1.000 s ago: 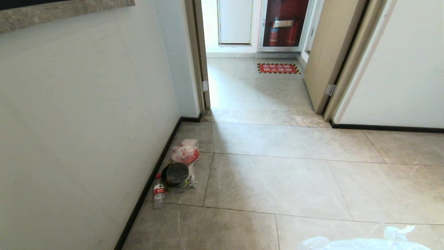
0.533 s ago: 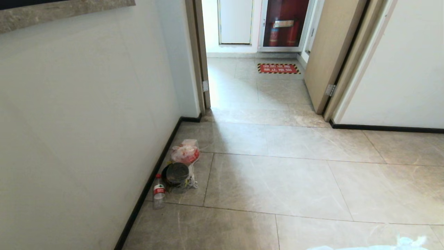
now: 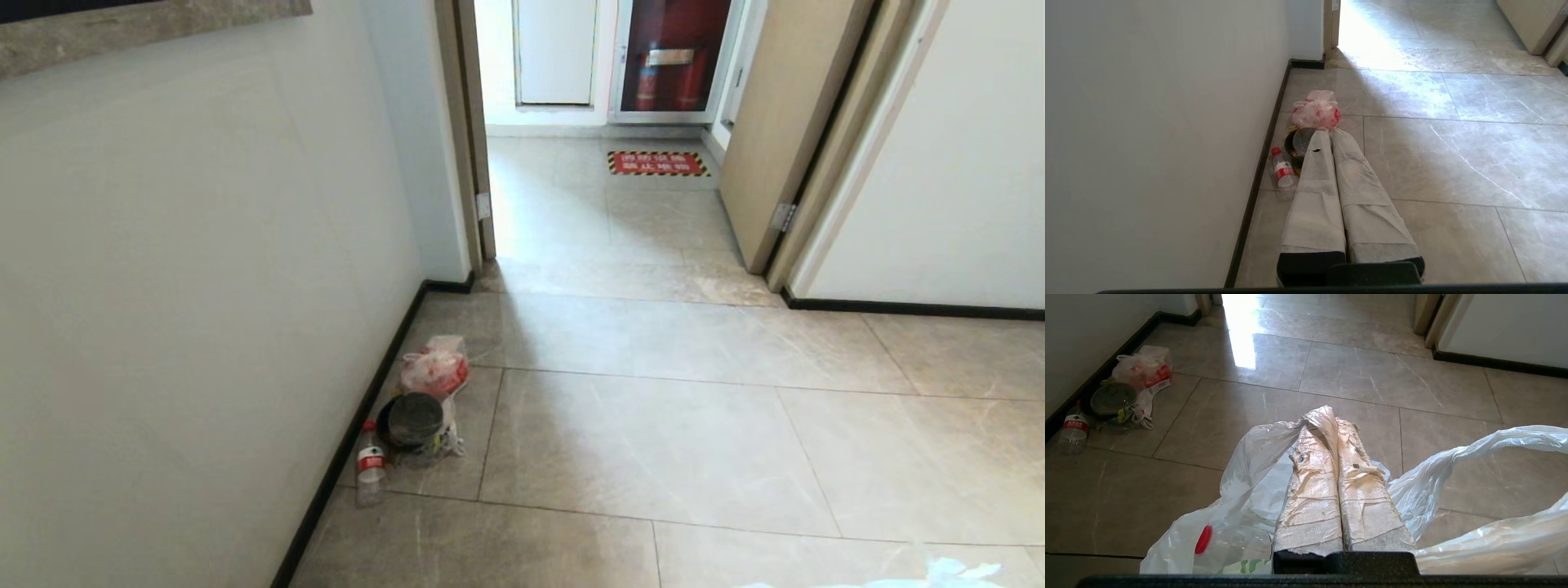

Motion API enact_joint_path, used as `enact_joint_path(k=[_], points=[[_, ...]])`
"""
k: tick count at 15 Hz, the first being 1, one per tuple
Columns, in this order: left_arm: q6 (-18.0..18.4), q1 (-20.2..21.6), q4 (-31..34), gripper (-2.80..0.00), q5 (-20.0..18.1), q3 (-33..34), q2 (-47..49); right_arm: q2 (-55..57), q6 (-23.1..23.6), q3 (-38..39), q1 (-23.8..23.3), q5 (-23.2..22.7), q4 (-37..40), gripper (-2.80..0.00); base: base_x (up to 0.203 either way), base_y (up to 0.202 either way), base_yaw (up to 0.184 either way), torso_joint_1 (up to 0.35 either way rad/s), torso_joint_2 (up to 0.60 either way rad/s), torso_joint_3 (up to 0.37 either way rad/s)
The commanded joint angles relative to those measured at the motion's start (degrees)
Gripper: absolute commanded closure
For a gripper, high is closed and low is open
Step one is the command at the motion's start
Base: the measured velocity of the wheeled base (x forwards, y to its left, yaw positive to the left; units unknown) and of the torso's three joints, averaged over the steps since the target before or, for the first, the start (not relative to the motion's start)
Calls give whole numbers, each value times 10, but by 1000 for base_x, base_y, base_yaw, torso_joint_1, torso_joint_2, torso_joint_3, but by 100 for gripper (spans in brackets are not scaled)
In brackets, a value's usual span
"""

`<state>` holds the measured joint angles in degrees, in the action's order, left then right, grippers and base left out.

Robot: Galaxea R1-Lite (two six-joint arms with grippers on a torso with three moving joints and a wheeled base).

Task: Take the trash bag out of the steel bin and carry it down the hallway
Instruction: Put the trash bag at the door

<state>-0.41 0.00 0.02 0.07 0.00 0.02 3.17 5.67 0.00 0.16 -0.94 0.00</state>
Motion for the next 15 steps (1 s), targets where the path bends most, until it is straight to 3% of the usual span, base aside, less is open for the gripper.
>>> enact_joint_path(k=[1,10,15], points=[[0,0,0,0,0,0,-1,1,0,0,0,0,0,0,191,0,-1,2,2,6],[0,0,0,0,0,1,-1,1,0,0,0,0,0,0,193,0,1,2,3,2],[0,0,0,0,0,0,-1,1,0,0,0,0,0,0,23,0,0,0,1,0]])
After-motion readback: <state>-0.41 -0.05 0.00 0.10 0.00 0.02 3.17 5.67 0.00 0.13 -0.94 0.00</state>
